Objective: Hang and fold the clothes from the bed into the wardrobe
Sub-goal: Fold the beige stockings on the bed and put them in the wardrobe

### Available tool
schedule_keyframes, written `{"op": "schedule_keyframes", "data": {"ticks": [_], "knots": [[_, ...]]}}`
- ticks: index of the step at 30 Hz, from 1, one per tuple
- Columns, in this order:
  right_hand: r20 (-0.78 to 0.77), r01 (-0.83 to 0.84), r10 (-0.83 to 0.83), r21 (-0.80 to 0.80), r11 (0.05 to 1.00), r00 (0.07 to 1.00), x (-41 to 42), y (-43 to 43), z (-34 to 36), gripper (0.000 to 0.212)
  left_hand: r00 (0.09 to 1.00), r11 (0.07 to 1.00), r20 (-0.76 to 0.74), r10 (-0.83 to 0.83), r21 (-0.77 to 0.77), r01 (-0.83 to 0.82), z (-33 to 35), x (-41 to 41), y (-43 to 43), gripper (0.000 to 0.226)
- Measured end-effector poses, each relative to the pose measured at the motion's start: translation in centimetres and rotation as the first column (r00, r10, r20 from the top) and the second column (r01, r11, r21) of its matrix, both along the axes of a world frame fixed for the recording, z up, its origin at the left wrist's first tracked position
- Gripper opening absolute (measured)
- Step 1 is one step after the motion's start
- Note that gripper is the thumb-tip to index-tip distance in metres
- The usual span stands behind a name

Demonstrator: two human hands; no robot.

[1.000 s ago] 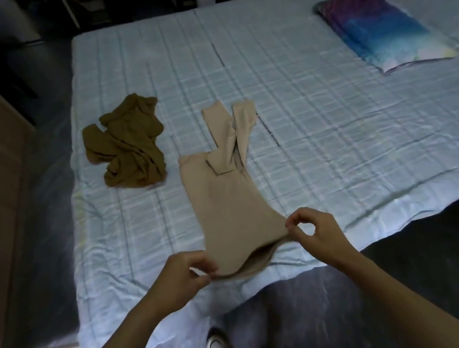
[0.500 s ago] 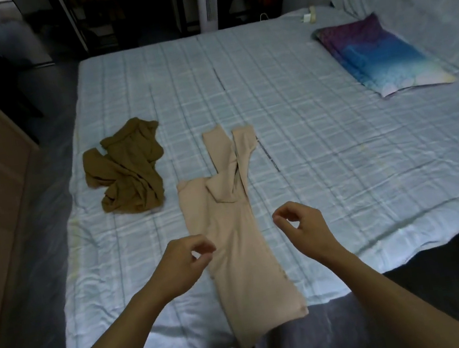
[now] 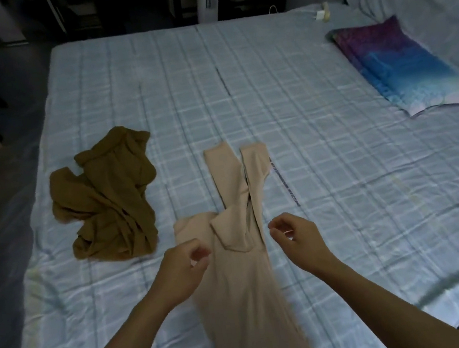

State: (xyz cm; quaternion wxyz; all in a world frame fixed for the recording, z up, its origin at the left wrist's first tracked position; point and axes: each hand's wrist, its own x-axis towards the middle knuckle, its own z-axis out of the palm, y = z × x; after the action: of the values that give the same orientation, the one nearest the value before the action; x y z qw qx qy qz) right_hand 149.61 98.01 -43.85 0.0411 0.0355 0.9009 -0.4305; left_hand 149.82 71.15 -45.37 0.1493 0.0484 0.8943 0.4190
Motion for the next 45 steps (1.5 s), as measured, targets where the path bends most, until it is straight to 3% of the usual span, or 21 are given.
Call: {"op": "schedule_keyframes", "data": {"ticks": [16,25,32,37,41,45], "knots": [[0.089,0.113,-0.115,0.033,0.993,0.989,-16.0,2.0,-6.7,0.016,0.994,0.997,0.101,0.048,0.054,-0.054,-4.3,-14.1,4.2,0.014],[0.159,0.161,-0.176,0.105,0.981,0.971,-27.9,2.0,-12.5,0.030,0.969,0.982,0.173,0.178,0.035,-0.187,-9.8,-25.9,8.0,0.017],[0.224,0.140,-0.215,0.309,0.941,0.951,-33.8,1.3,-18.4,0.051,0.943,0.965,0.204,0.263,-0.076,-0.253,-15.3,-33.9,10.2,0.023],[0.206,0.108,-0.268,0.567,0.817,0.941,-36.1,0.6,-21.5,0.072,0.848,0.871,0.210,0.486,-0.195,-0.451,-18.2,-37.9,10.5,0.064],[0.156,0.167,-0.311,0.583,0.795,0.937,-37.2,0.8,-22.4,0.040,0.748,0.795,0.281,0.601,-0.113,-0.596,-19.3,-40.2,11.0,0.070],[0.144,0.275,-0.355,0.396,0.876,0.924,-37.9,2.5,-21.5,0.011,0.643,0.734,0.462,0.611,-0.026,-0.678,-19.2,-41.1,11.8,0.029]]}}
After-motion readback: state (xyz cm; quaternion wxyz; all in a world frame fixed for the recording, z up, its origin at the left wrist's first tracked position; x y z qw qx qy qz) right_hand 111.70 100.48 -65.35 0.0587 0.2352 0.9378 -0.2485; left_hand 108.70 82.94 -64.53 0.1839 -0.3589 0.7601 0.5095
